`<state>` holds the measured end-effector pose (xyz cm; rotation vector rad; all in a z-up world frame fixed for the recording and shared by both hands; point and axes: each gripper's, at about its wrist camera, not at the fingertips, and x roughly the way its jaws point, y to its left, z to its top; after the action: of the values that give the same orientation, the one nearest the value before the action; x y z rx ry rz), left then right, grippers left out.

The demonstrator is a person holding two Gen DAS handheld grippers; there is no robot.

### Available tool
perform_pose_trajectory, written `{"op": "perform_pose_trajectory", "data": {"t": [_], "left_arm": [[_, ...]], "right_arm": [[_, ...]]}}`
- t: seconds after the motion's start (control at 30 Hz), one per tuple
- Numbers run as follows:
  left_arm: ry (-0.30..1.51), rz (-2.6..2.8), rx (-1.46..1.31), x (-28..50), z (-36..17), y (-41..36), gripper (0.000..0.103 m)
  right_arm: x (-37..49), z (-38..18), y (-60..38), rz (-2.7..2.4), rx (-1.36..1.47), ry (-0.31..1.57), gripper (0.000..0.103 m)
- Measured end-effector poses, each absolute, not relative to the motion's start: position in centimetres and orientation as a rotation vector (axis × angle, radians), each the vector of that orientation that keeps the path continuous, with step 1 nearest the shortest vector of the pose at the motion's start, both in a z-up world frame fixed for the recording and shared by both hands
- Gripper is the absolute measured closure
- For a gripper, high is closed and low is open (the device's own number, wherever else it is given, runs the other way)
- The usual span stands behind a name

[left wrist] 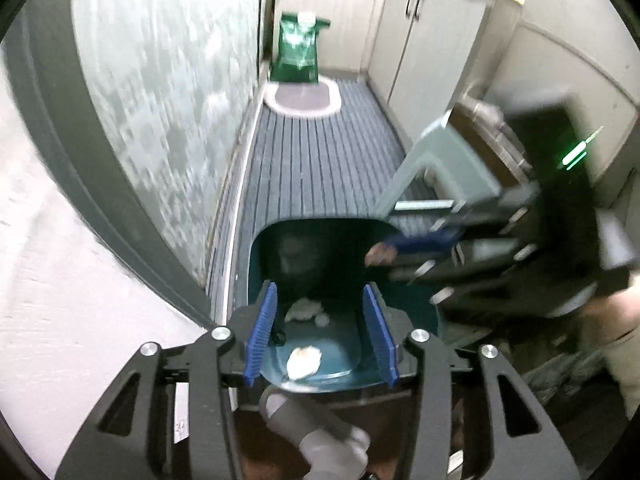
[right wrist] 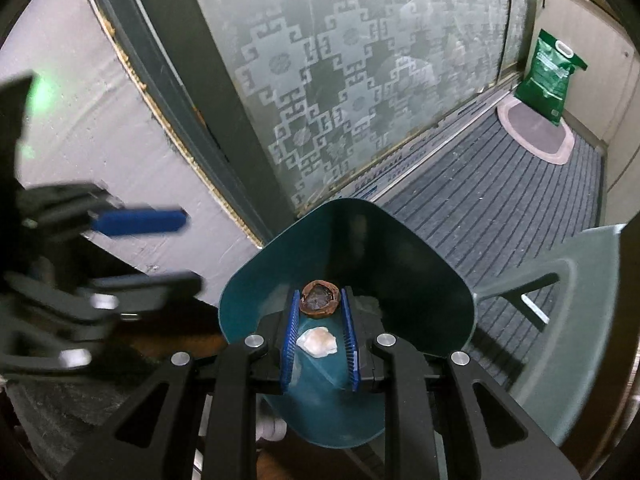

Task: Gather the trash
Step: 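Carry the avocado and shell to the teal bin and open both grippers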

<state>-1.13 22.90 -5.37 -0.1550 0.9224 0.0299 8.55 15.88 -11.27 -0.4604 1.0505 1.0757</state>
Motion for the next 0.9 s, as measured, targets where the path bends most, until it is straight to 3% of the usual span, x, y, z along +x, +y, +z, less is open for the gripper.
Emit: {"op": "perform_pose_trajectory", "data": {"t": [0.7, 0.77, 0.9], "left_arm": [[0.617, 0.114, -0.210, -4.6, 3.8, 24.6, 0.041], [0.592, 0.110, -0.207, -4.7, 4.3, 24.4, 0.035], [0.571, 0.108, -0.203, -4.5, 5.0, 23.9, 0.034]], "right_arm": [[6.7, -16.9, 18.6, 1.069, -0.536, 1.153, 0.082], [6.7, -17.0, 18.5, 1.068, -0.538, 1.161, 0.074], [6.4, -15.5, 18.1, 1.071, -0.539, 1.110, 0.065]]}}
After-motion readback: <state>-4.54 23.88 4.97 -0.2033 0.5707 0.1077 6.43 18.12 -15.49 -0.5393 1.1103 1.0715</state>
